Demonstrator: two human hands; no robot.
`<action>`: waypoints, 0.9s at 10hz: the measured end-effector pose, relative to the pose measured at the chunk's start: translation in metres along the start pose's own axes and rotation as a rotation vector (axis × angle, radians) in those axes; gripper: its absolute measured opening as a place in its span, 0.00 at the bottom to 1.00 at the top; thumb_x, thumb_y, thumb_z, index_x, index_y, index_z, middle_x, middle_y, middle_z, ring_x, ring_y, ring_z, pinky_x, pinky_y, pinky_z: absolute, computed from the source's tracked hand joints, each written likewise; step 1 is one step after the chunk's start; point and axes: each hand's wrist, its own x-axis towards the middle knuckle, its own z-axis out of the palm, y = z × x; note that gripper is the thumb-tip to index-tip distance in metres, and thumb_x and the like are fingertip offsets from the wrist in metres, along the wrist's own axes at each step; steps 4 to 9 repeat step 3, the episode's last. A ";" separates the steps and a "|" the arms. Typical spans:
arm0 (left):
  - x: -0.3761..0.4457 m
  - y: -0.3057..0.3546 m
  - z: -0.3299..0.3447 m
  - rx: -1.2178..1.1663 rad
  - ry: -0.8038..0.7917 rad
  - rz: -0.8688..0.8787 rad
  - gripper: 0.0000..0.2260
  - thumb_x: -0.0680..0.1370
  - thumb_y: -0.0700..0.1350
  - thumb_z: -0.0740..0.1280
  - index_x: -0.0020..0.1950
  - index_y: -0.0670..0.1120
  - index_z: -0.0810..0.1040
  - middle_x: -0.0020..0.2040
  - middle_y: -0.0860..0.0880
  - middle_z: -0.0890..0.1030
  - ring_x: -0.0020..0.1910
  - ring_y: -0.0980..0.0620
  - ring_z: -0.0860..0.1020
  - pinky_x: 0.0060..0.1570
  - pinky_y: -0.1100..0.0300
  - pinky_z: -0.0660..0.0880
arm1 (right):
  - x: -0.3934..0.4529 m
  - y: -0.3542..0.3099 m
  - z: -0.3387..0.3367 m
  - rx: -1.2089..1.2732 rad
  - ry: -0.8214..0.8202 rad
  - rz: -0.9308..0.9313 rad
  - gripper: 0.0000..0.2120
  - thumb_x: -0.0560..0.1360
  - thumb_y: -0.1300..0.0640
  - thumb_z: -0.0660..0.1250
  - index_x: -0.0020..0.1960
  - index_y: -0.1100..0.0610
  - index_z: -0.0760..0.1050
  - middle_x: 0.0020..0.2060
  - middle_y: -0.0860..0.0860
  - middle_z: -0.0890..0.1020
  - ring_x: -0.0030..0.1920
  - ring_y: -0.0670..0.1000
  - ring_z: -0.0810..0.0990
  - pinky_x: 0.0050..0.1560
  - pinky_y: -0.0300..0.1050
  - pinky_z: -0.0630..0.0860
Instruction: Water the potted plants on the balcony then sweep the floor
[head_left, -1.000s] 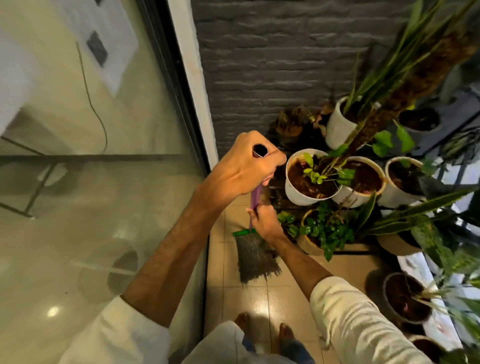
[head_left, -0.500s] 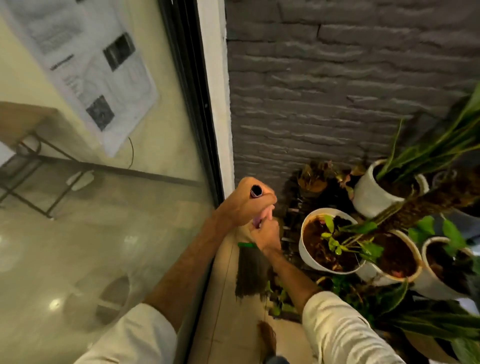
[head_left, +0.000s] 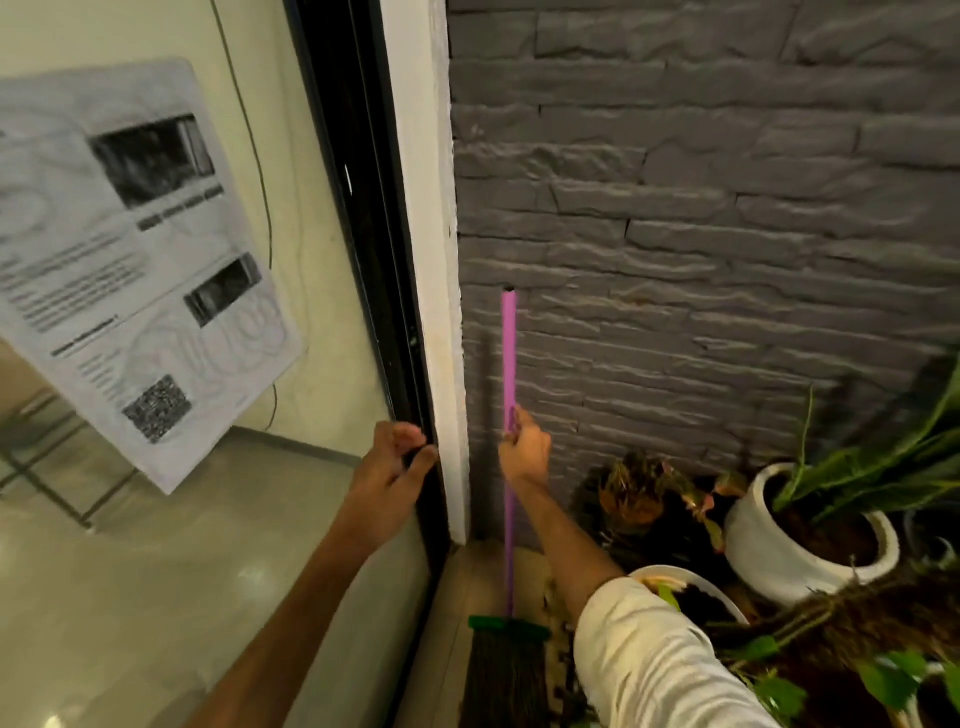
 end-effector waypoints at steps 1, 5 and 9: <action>-0.009 -0.011 0.008 0.007 -0.023 -0.064 0.06 0.83 0.44 0.68 0.59 0.47 0.74 0.55 0.49 0.82 0.55 0.58 0.80 0.48 0.74 0.72 | 0.003 -0.009 -0.009 0.015 -0.016 -0.001 0.28 0.80 0.68 0.64 0.79 0.57 0.70 0.55 0.63 0.81 0.54 0.59 0.81 0.62 0.54 0.81; -0.025 -0.035 0.026 -0.002 -0.196 -0.106 0.04 0.84 0.43 0.67 0.56 0.44 0.75 0.50 0.41 0.83 0.46 0.50 0.81 0.46 0.64 0.79 | -0.047 0.023 -0.053 -0.188 -0.089 -0.009 0.22 0.79 0.66 0.65 0.73 0.59 0.77 0.57 0.60 0.85 0.56 0.57 0.84 0.56 0.41 0.77; -0.025 -0.035 0.026 -0.002 -0.196 -0.106 0.04 0.84 0.43 0.67 0.56 0.44 0.75 0.50 0.41 0.83 0.46 0.50 0.81 0.46 0.64 0.79 | -0.047 0.023 -0.053 -0.188 -0.089 -0.009 0.22 0.79 0.66 0.65 0.73 0.59 0.77 0.57 0.60 0.85 0.56 0.57 0.84 0.56 0.41 0.77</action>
